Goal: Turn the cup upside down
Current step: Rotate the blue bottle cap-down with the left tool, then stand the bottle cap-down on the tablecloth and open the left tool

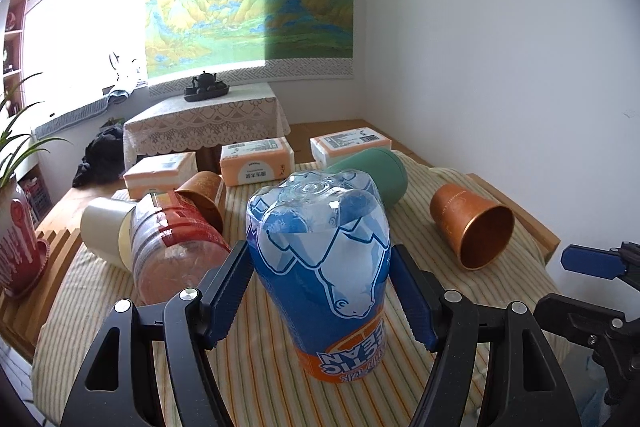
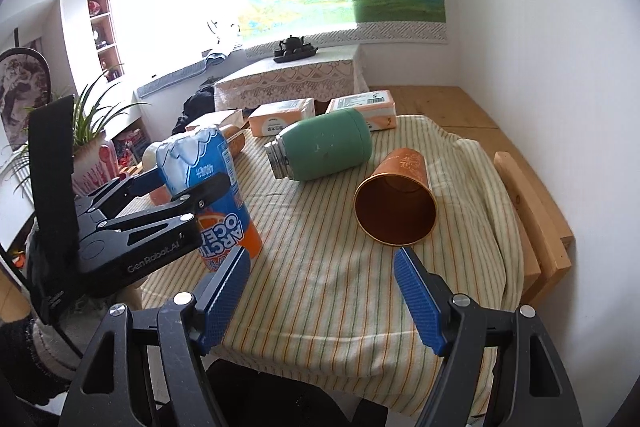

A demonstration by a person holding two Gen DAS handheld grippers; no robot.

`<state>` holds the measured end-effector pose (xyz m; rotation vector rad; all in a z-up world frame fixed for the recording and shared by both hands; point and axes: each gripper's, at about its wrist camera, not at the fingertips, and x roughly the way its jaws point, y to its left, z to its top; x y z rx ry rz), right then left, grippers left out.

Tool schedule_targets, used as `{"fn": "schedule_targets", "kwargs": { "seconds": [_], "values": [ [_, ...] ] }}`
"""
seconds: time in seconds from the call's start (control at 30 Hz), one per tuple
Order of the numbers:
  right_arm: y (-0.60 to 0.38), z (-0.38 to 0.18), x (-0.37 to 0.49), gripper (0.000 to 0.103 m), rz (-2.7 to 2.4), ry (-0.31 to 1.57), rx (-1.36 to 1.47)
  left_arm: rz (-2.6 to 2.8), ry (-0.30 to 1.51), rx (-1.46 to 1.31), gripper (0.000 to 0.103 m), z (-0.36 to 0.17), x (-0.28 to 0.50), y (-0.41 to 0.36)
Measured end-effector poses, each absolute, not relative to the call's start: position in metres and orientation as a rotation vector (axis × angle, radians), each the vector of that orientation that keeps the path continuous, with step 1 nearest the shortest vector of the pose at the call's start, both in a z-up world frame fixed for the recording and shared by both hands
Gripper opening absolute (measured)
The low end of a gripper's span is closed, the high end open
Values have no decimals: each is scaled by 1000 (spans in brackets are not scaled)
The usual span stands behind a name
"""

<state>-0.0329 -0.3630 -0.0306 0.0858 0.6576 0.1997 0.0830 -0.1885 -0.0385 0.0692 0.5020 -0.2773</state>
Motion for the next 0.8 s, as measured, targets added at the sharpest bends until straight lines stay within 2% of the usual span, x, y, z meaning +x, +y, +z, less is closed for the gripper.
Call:
{"fn": "schedule_targets", "kwargs": {
  "seconds": [0.17, 0.4, 0.8],
  "values": [
    [-362, -27, -40, 71, 180, 652, 93, -307, 518, 59, 73, -39, 75, -188],
    [-359, -24, -44, 71, 172, 644, 95, -355, 528, 37, 85, -35, 65, -189],
    [-345, -19, -55, 71, 133, 589, 73, -338, 493, 18, 90, -17, 34, -156]
  ]
}}
